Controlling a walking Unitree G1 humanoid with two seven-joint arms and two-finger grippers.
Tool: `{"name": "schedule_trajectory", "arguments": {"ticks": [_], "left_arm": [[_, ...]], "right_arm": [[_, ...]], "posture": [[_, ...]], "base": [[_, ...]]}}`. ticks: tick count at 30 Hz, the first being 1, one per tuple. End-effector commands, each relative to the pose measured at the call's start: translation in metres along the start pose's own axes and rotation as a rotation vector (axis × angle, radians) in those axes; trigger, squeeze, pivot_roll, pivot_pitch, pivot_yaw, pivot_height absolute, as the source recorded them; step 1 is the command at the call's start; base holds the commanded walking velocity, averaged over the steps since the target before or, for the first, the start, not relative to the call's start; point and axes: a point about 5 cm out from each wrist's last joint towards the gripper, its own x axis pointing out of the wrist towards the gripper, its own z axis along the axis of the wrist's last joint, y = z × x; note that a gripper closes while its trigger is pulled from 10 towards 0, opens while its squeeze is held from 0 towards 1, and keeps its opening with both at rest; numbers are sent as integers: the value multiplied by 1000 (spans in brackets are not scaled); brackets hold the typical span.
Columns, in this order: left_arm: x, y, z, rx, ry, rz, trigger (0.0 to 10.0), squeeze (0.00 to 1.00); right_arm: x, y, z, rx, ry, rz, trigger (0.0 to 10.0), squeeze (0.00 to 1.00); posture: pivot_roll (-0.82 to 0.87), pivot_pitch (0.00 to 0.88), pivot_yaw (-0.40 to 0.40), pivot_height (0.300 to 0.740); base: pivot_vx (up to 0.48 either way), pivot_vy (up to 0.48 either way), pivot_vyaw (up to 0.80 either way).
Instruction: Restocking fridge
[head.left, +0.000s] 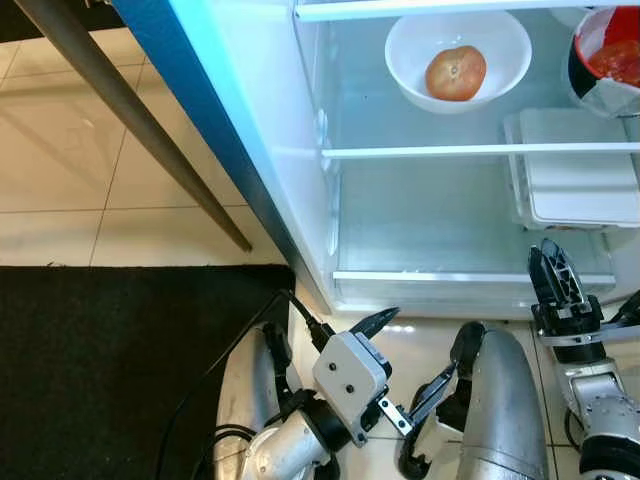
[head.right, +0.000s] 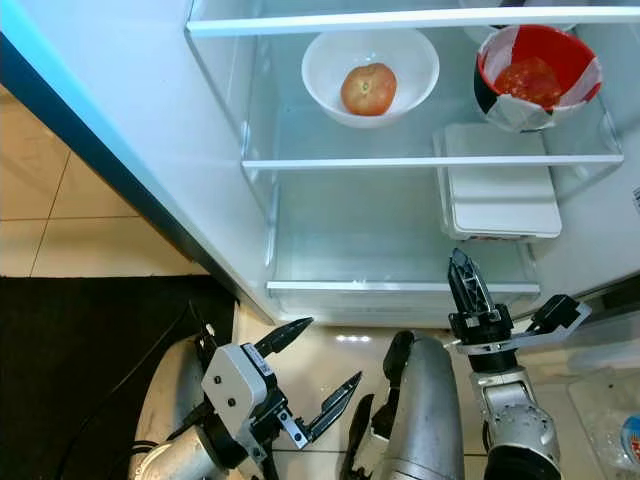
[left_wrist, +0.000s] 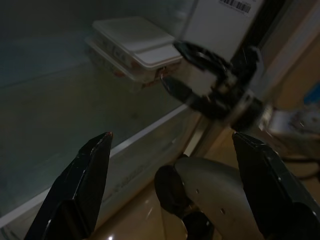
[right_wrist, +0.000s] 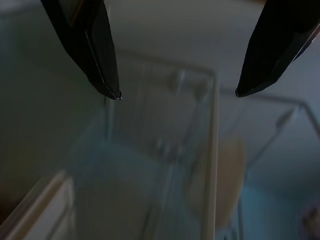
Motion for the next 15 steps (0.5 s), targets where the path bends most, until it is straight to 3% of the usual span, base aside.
{"name": "schedule_trajectory", "arguments": {"ticks": [1,3,5,6,11,13,15], "left_arm": [[-4,-2,-7,-19,19,13,10000,0],[-4,0,-7,-14,19,17,10000,0],[-5,1,-7,-13,19,17,10000,0],[-6,2,-11,-12,26,15,10000,0],[-5,3,-14,-5,32,9,10000,0],[-4,7,-17,5,35,17,10000,0],[-4,8,-18,8,37,20,10000,0]], "right_arm": [[-16,-1,-10,17,51,-35,10000,537],[-24,5,-13,23,86,-31,10000,475],[-26,7,-14,26,96,-26,10000,475],[-30,10,-16,34,111,-29,10000,384],[-34,14,-24,51,166,-26,10000,365],[-37,17,-37,77,236,-26,10000,290],[-39,17,-42,84,265,-30,10000,290]], "posture": [[126,408,59,300],[120,399,62,300],[118,398,63,300],[108,389,65,300],[106,380,62,300],[101,368,54,300],[100,366,52,300]], "base": [[0,0,0],[0,0,0],[0,0,0],[0,0,0],[0,0,0],[0,0,0],[0,0,0]]}}
